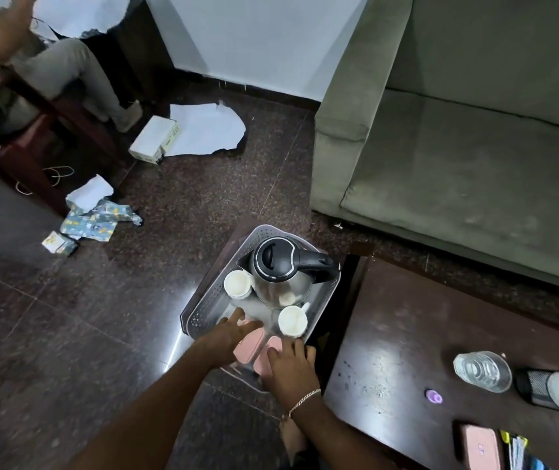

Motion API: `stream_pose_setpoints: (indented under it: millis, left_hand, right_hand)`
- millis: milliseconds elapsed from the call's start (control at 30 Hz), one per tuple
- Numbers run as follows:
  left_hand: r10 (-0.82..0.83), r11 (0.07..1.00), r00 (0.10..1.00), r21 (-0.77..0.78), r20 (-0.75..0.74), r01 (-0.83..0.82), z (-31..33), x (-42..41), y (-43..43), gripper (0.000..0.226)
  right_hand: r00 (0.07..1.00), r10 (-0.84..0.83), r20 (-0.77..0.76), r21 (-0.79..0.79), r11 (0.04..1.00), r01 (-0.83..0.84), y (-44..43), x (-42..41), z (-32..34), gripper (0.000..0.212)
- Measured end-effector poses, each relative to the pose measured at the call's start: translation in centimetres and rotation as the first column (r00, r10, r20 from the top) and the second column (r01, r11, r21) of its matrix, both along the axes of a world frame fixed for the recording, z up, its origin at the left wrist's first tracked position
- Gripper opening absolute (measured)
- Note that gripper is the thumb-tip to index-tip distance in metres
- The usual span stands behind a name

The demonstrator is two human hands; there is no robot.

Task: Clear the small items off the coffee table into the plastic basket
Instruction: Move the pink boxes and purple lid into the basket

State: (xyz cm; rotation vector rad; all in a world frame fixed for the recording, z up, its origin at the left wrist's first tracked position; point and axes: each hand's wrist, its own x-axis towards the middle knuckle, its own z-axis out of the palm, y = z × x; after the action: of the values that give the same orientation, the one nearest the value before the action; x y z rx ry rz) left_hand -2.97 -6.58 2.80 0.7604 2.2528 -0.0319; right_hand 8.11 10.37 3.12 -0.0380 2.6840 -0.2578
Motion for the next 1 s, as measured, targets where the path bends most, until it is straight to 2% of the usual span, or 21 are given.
stream_pose_setpoints:
  millis: [133,300,367,467,567,700,867,1000]
  left_hand:
    - [-0.018,0.998,0.998,-0.059,-0.064,0.014,1.0,0.9,0.3,0.098]
    - [0.113,0.988,0.98,-0.083,-0.161,-0.128,3.5,2.9,1.7,0.095]
    - [0.179,0.983,0.957,-0.001,-0.23,-0.184,4.6,4.0,3.0,0.077]
    - [0.186,0.98,0.943,0.127,-0.274,-0.156,6.0,5.9,5.5,0.052]
    - [0.156,0.973,0.949,0.207,-0.273,-0.1,6.6,8.1,9.1,0.042]
    - [0.098,0.971,0.967,0.234,-0.237,-0.041,5.8,10.6,15.5,0.032]
    - [0.005,0.975,0.987,0.22,-0.161,0.031,1.4,13.8,23.0,0.041]
    - [-0.059,0.978,0.995,0.197,-0.086,0.075,-3.1,16.2,28.8,0.051]
  right_hand:
    - [0.995,0.055,-0.08,-0.021,0.998,-0.057,1.7,0.8,0.6,0.042]
    - [0.983,0.044,-0.177,-0.046,0.998,-0.053,5.0,2.7,2.1,0.04]
    - [0.982,0.019,-0.185,-0.047,0.999,-0.028,7.3,4.1,2.4,0.042]
    - [0.987,-0.017,-0.161,-0.029,1.0,0.012,11.8,6.9,2.8,0.041]
    - [0.992,-0.049,-0.118,0.003,0.999,0.05,16.7,10.2,2.6,0.04]
    - [0.994,-0.103,-0.047,0.045,0.993,0.105,23.2,14.6,1.2,0.041]
    - [0.992,-0.116,0.058,0.079,0.991,0.111,29.9,19.7,-1.6,0.048]
    - [0.987,-0.102,0.122,0.014,0.995,0.101,33.9,22.8,-4.0,0.066]
